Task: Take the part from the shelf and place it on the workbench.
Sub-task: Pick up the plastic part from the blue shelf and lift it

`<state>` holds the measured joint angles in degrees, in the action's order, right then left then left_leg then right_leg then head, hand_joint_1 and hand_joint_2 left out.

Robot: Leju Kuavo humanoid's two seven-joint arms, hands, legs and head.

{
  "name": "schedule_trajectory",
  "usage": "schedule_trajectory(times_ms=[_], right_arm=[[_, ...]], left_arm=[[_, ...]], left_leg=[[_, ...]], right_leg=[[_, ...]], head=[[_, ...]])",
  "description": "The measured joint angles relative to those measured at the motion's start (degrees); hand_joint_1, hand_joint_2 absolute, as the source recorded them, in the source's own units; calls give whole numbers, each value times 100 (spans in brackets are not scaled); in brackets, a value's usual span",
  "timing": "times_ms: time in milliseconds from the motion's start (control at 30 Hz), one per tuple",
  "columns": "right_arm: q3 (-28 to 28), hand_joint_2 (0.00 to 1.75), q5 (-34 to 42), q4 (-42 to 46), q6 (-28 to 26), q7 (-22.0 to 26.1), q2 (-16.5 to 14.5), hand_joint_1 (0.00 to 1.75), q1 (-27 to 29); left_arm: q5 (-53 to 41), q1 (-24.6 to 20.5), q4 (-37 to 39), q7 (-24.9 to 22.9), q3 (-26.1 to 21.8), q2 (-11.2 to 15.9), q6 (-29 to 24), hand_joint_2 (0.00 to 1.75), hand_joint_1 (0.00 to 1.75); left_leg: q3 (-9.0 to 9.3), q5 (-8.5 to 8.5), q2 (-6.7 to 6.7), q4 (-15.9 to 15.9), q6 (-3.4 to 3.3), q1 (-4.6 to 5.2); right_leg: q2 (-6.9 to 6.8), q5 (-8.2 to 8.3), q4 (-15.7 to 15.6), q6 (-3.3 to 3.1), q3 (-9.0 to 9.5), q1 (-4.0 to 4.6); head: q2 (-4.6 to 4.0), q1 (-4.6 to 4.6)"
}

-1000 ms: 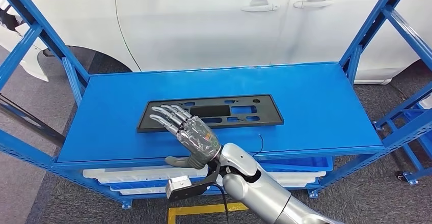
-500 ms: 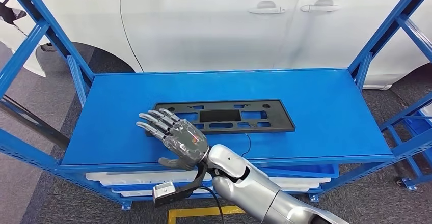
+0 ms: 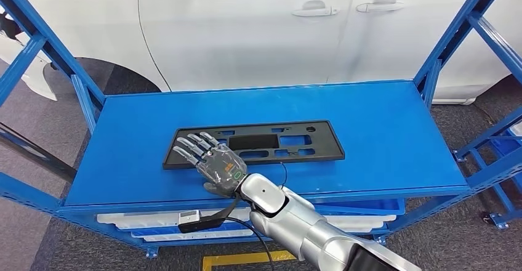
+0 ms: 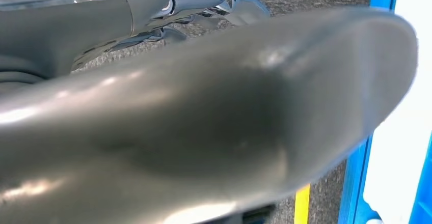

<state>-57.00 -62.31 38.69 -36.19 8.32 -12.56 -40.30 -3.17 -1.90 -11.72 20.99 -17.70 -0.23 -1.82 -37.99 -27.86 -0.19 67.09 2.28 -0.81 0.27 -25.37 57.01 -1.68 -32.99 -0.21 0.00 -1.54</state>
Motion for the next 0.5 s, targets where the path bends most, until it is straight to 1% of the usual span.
schedule_trajectory(times_ms=[33, 67, 100, 167, 200, 233, 267, 300, 367, 400, 433, 467, 500], right_arm=[[8, 175, -51, -72, -8, -31, -16, 0, -9], [17, 175, -98, -144, -18, -60, -29, 0, -21], [26, 175, -149, -218, -29, -83, -39, 0, -34], [46, 175, -248, -345, -50, -116, -47, 0, -50], [63, 175, -299, -395, -60, -126, -49, 0, -53], [84, 175, -336, -434, -71, -133, -49, 0, -56], [104, 175, -371, -475, -81, -147, -49, 0, -65], [121, 175, -413, -520, -89, -174, -49, 0, -74], [143, 175, -524, -626, -97, -257, -43, 0, -77], [158, 175, -594, -682, -100, -306, -37, 0, -67], [177, 175, -655, -730, -108, -355, -30, 0, -58], [201, 175, -714, -768, -123, -404, -25, 0, -56], [227, 175, -779, -800, -146, -461, -21, 0, -60]], left_arm=[[-15, -5, 0, -5, 0, 0, 4, 0, 0], [-30, -15, 0, -11, 0, 0, 8, 0, 0], [-46, -23, 0, -15, 0, 0, 13, 0, 0], [-80, -26, 0, -20, 0, -1, 26, 0, 0], [-94, -22, 0, -21, 0, -1, 35, 0, 0], [-103, -19, 0, -21, 0, -2, 43, 0, 0], [-105, -21, 0, -21, 0, -2, 49, 0, 0], [-111, -26, 0, -20, -1, -2, 54, 0, 0], [-133, -32, 0, -19, -10, 1, 58, 0, 0], [-150, -29, 0, -19, -20, 1, 61, 0, 0], [-165, -26, 0, -19, -32, 1, 62, 0, 0], [-181, -24, 0, -19, -44, 1, 64, 0, 0], [-196, -24, 0, -19, -55, -1, 66, 0, 0]], left_leg=[[207, 165, -1, -417, -21, 5], [366, 271, -7, -744, -54, 13], [453, 312, -11, -935, -88, 22], [467, 297, -20, -997, -164, 40], [470, 307, -16, -1013, -199, 30], [480, 318, -13, -1033, -234, 22], [489, 330, -8, -1052, -267, 11], [495, 338, -2, -1066, -293, 5], [493, 334, 3, -1063, -323, 19], [492, 330, 3, -1058, -332, 26], [493, 325, 1, -1052, -337, 31], [498, 319, -2, -1045, -338, 37], [507, 312, -6, -1041, -336, 43]], right_leg=[[6, -13, 5, 18, 12, 12], [12, -22, 12, 42, 13, 23], [15, -27, 16, 70, 7, 35], [17, -20, 11, 128, -3, 41], [16, -31, 16, 159, -3, 39], [13, -79, 75, 191, -22, 35], [10, -185, 235, 219, -93, 32], [6, -349, 527, 241, -228, 26], [4, -703, 1317, 261, -614, 14], [4, -785, 1617, 263, -770, 10], [4, -753, 1709, 256, -829, 8], [4, -619, 1571, 240, -779, 8], [4, -422, 1253, 215, -636, 10]], head=[[-1, 0], [-1, 2], [-1, 3], [0, 6], [-1, 6], [0, 9], [0, 15], [0, 19], [0, 25], [0, 25], [0, 25], [0, 25], [0, 26]])
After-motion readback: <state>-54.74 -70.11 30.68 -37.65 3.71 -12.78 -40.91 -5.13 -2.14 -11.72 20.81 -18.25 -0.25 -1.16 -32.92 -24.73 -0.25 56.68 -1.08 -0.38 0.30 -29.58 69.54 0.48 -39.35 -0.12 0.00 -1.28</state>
